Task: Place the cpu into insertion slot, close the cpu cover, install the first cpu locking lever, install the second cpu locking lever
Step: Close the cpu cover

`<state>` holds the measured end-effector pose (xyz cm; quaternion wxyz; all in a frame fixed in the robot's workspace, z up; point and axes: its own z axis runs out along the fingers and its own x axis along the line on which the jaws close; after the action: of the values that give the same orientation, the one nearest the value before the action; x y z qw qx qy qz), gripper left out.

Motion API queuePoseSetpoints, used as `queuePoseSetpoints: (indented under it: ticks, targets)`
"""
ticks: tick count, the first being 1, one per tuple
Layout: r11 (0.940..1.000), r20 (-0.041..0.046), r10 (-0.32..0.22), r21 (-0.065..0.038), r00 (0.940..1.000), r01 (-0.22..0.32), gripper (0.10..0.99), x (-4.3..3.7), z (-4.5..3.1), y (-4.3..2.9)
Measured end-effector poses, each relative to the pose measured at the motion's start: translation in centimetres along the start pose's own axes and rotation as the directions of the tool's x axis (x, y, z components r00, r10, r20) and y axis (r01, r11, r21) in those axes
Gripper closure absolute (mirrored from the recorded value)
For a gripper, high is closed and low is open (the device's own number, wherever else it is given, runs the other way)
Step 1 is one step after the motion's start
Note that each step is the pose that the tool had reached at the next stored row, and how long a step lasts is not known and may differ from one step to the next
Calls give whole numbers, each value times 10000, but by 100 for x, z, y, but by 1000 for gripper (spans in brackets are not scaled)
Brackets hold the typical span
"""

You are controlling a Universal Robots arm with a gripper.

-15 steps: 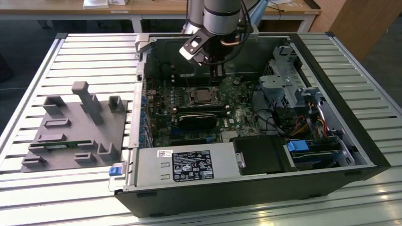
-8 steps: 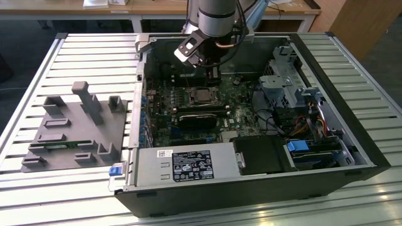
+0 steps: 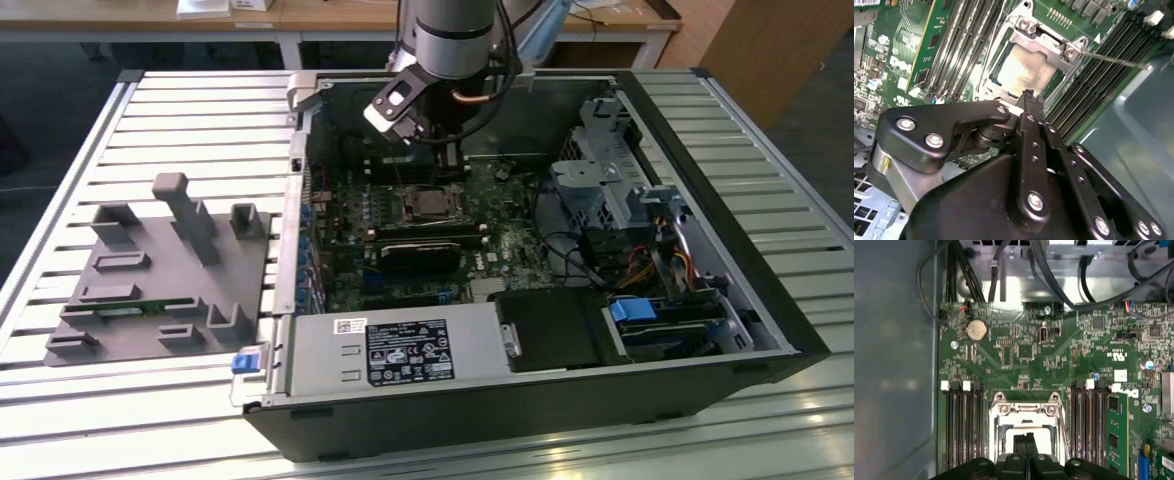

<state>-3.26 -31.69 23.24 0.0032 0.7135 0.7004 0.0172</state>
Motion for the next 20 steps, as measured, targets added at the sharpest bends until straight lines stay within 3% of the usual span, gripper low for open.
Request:
queuePoseSetpoints:
  ticks: [8,20]
  targets:
    - [10000,-1,-2,-1,10000,2,980,-3,26,-115]
    - [10000,0,-2,0,10000,2,980,-23,31,-120]
